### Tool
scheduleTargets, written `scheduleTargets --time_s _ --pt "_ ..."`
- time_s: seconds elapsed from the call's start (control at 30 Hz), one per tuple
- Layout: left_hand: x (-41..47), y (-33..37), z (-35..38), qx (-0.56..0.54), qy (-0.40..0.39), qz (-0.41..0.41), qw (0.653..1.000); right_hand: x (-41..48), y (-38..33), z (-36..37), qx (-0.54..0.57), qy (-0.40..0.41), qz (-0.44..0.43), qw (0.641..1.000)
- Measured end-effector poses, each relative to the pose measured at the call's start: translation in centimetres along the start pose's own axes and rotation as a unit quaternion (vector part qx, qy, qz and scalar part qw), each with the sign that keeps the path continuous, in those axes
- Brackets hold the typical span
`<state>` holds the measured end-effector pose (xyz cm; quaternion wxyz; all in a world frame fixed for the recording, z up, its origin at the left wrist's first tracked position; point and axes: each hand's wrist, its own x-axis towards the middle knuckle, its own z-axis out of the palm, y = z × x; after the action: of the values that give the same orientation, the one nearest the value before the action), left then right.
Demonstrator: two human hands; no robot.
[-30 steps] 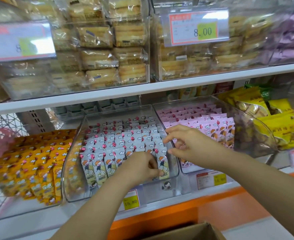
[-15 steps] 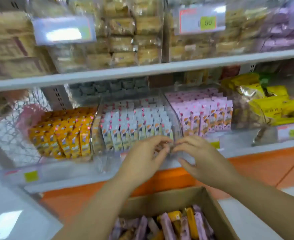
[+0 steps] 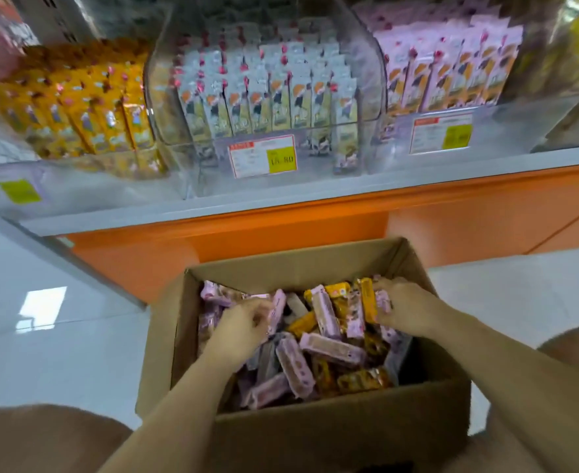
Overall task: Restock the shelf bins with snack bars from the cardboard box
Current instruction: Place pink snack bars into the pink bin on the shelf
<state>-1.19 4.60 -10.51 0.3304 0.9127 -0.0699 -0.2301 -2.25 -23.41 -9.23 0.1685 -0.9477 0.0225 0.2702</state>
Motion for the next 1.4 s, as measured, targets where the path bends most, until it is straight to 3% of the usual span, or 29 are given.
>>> scheduleTargets --time_s 0.13,0.23,0.4,0.57,0.8,1.0,1.1,1.2,1.4 --pt "0.7 -2.5 1.1 0.097 0.018 -0.043 0.994 1.4 1.0 1.7 -0.014 -0.023 0.055 0.998" --pt "1.1 -3.3 1.6 0.137 -0.041 -0.092 0.985 1.7 0.9 2.7 0.014 -0.03 0.073 0.997" --pt "1.8 -3.9 2.4 0.127 -0.053 -0.121 0.983 1.3 0.1 3.2 0.05 0.0 0.042 0.998" --pt "2.2 -3.4 2.3 0.058 -0.03 -0.106 0.992 1.8 -0.4 3.2 -0.034 0.044 -0.016 0.998" --pt "2.3 -3.5 3.0 0.008 -0.036 -0.093 0.995 3.6 -2.2 4.8 -0.07 -0.076 -0.075 0.992" --pt "3.8 -3.5 3.4 -0.05 -0.053 -0.108 0.991 3.9 -3.6 4.0 0.067 -0.191 -0.06 0.978" --pt "4.6 -3.2 3.5 -0.046 -0.082 -0.119 0.988 2.9 -4.0 5.3 0.004 -0.164 -0.09 0.982" --pt "4.9 -3.1 3.6 -0.06 -0.091 -0.123 0.986 2.9 -4.0 6.5 0.03 -0.106 -0.103 0.989" --pt "4.5 -2.4 4.2 -0.044 -0.109 -0.101 0.988 4.6 -4.5 5.6 0.058 -0.155 -0.05 0.985"
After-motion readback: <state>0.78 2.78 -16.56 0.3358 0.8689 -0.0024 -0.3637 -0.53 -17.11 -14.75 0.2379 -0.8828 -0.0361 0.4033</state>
